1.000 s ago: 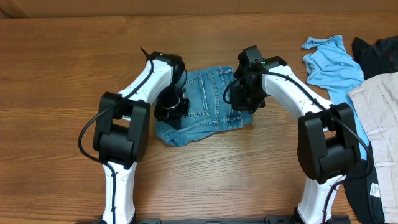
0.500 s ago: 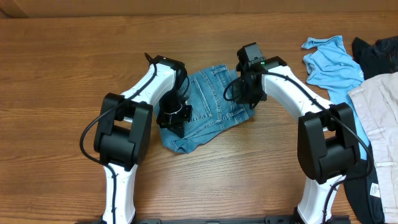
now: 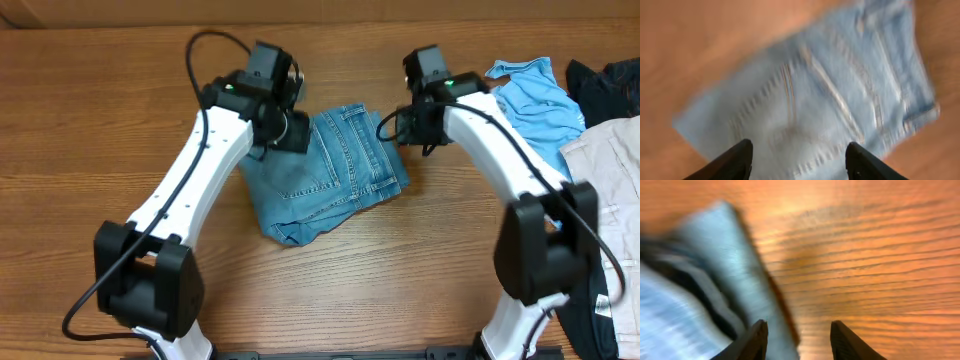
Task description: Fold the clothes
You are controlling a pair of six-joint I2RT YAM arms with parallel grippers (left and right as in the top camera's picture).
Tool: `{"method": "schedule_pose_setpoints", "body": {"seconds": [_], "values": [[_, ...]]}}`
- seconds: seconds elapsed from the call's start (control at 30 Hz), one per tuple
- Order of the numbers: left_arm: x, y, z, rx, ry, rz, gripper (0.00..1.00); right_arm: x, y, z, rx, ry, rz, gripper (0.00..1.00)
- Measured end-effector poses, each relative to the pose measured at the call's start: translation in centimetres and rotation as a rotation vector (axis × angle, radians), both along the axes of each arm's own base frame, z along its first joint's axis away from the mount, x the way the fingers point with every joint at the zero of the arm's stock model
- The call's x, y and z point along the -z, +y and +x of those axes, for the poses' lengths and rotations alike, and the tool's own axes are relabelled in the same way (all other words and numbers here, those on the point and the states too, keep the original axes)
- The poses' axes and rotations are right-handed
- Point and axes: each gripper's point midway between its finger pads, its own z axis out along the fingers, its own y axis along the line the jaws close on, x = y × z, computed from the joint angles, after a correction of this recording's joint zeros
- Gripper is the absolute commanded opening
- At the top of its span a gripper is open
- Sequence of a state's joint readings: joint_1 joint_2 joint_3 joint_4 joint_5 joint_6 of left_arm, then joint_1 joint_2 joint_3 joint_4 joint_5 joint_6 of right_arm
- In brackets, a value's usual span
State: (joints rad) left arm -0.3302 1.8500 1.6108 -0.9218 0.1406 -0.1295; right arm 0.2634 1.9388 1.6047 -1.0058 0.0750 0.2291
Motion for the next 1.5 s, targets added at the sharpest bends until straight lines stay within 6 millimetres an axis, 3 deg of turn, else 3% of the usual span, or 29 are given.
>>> {"method": "schedule_pose_setpoints", "body": {"seconds": [0.1,0.2,0.33,0.5,0.67,0.77,0.87,0.93,1.07,1.17,1.27,1.4,1.5], "values": [[-0.4,1.0,2.6,-0.011,-0.086,-0.002,0.6,-3.4,1.3,-1.3,-0.024,-0.014,0.095,0.46],[0.4,3.4,5.1,-0.064,-0.128,0.004,0.59,-4.7,2.7,-3.4,-0.053,0.042,0.191,0.45],[3.8,7.3,7.0,-0.144,-0.087,0.022,0.59,-3.1,4.3,-5.4,-0.081,0.137,0.258,0.45],[8.9,10.6,6.5,-0.207,0.049,0.039,0.58,0.8,5.6,-7.3,-0.107,0.215,0.292,0.45],[12.7,10.7,3.5,-0.203,0.225,0.045,0.53,4.2,6.4,-8.9,-0.125,0.247,0.342,0.45],[13.5,10.3,0.9,-0.192,0.342,0.045,0.47,5.9,6.4,-9.3,-0.129,0.241,0.354,0.45],[13.3,10.2,-3.0,-0.187,0.503,0.058,0.38,7.2,6.1,-9.4,-0.128,0.223,0.344,0.46],[12.9,10.3,-6.4,-0.182,0.642,0.079,0.34,7.7,5.6,-8.8,-0.121,0.189,0.312,0.46],[12.2,10.1,-9.5,-0.175,0.772,0.098,0.32,7.7,4.5,-6.1,-0.105,0.074,0.239,0.49],[11.9,10.1,-11.0,-0.172,0.836,0.109,0.32,7.4,3.3,-4.2,-0.078,-0.002,0.196,0.5],[12.0,10.1,-11.1,-0.173,0.835,0.107,0.33,7.2,2.1,-3.0,-0.047,-0.045,0.171,0.5],[12.5,9.8,-8.8,-0.174,0.732,0.083,0.51,7.2,0.9,-2.7,-0.021,-0.052,0.149,0.53],[11.3,9.5,-5.6,-0.176,0.586,0.052,0.89,7.3,0.8,-2.7,-0.019,-0.049,0.142,0.55]]}}
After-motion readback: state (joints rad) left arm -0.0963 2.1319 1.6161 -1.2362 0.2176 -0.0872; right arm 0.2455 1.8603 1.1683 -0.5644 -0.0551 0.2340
